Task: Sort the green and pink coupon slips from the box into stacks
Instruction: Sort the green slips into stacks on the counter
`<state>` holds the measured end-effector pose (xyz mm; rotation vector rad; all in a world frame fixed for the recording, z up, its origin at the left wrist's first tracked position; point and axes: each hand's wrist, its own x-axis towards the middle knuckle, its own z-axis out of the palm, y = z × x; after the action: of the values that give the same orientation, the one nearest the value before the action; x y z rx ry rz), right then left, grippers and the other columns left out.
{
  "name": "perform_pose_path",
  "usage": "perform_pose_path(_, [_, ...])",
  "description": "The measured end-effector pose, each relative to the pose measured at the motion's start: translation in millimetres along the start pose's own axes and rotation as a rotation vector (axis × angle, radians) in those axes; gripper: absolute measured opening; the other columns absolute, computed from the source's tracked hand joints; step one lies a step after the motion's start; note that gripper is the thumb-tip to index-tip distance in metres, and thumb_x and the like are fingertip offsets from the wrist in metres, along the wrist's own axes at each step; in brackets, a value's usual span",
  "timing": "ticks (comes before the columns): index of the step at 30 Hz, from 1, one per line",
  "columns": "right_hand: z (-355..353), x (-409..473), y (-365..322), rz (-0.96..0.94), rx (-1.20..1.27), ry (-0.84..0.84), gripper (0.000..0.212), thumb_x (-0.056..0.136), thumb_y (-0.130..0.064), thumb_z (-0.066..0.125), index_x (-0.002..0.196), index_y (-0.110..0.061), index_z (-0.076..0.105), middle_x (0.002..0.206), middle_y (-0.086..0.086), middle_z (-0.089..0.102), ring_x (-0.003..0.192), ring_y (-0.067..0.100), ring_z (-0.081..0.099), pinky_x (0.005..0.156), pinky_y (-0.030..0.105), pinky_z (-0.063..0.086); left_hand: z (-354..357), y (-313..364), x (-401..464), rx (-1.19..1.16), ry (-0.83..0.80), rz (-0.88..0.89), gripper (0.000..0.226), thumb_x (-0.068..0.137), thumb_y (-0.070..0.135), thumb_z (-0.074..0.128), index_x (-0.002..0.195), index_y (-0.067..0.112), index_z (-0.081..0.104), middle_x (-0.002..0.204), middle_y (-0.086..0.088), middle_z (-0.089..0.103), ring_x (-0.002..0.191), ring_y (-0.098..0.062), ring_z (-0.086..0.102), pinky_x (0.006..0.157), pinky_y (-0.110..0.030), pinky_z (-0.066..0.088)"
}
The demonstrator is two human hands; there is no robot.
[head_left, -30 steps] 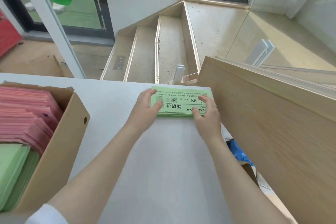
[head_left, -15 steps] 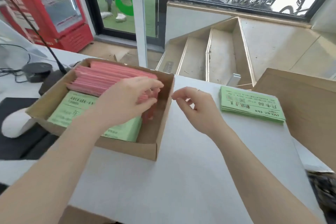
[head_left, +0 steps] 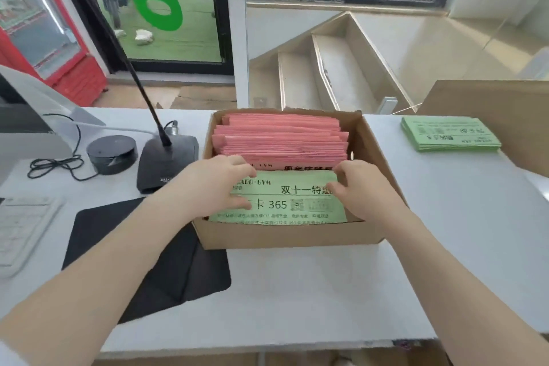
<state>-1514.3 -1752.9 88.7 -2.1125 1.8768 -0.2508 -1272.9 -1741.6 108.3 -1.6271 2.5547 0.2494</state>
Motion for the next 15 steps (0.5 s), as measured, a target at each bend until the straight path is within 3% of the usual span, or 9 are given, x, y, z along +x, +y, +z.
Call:
perform_pose_path(3, [3.1,-0.9,1.5,0.175,0.092,-0.121,0.021,0.09,-0.019,0.053,0.072,-0.008,0.053,0.073,0.002,0.056,0.067,0.019,0.052,0.049,0.024,0.034,4.9,1.3,11.9,0.016,-0.055,0.131,0.079,0.073,0.06,0.062,0.141,0.035,0.031,0.143,0.015,0.032,0.133,-0.009,0.023,0.103,-0.035,0.038])
perform_pose_path(5, [3.4,-0.2,0.7,0.237,0.129,-0.172,0.02,0.087,-0.017,0.055,0.069,-0.008,0.054,0.066,0.0,0.054,0.056,0.013,0.049,0.045,0.024,0.03,9.3,7.0,18.6,0.058,-0.09,0.179,0.08,0.075,0.054,0.064,0.143,0.034,0.025,0.145,0.012,0.028,0.133,-0.012,0.024,0.1,-0.035,0.04])
perform_pose_path(7, [4.7,0.9,-0.6,0.261,0.148,-0.146,0.013,0.085,-0.016,0.056,0.075,-0.008,0.059,0.072,0.001,0.06,0.06,0.014,0.055,0.049,0.025,0.036,15.7,11.7,24.1,0.082,-0.101,0.203,0.08,0.078,0.049,0.065,0.144,0.031,0.023,0.146,0.008,0.026,0.132,-0.014,0.026,0.098,-0.036,0.041])
perform_pose_path(10, [6.8,1.2,-1.1,0.314,0.257,-0.053,0.013,0.084,-0.016,0.059,0.094,-0.009,0.061,0.091,0.002,0.065,0.081,0.018,0.061,0.064,0.029,0.046,20.5,13.8,28.8,0.098,-0.059,0.217,0.086,0.076,0.05,0.065,0.145,0.027,0.018,0.147,0.005,0.023,0.132,-0.016,0.027,0.101,-0.034,0.038])
perform_pose_path(13, [7.5,-1.6,1.2,0.299,0.396,0.029,0.014,0.081,-0.019,0.065,0.093,-0.016,0.058,0.09,-0.003,0.063,0.086,0.014,0.059,0.061,0.023,0.046,24.0,12.3,29.7,0.106,-0.011,0.211,0.098,0.074,0.054,0.066,0.147,0.024,0.007,0.149,0.004,0.018,0.134,-0.017,0.024,0.104,-0.032,0.03])
perform_pose_path(15, [6.0,-5.9,-0.4,0.229,0.543,0.061,0.015,0.079,-0.015,0.067,0.087,-0.02,0.056,0.089,-0.004,0.065,0.086,0.017,0.061,0.07,0.027,0.05,25.3,13.5,28.7,0.083,0.02,0.204,0.104,0.074,0.054,0.066,0.147,0.024,-0.001,0.151,0.005,0.013,0.136,-0.016,0.02,0.106,-0.031,0.027])
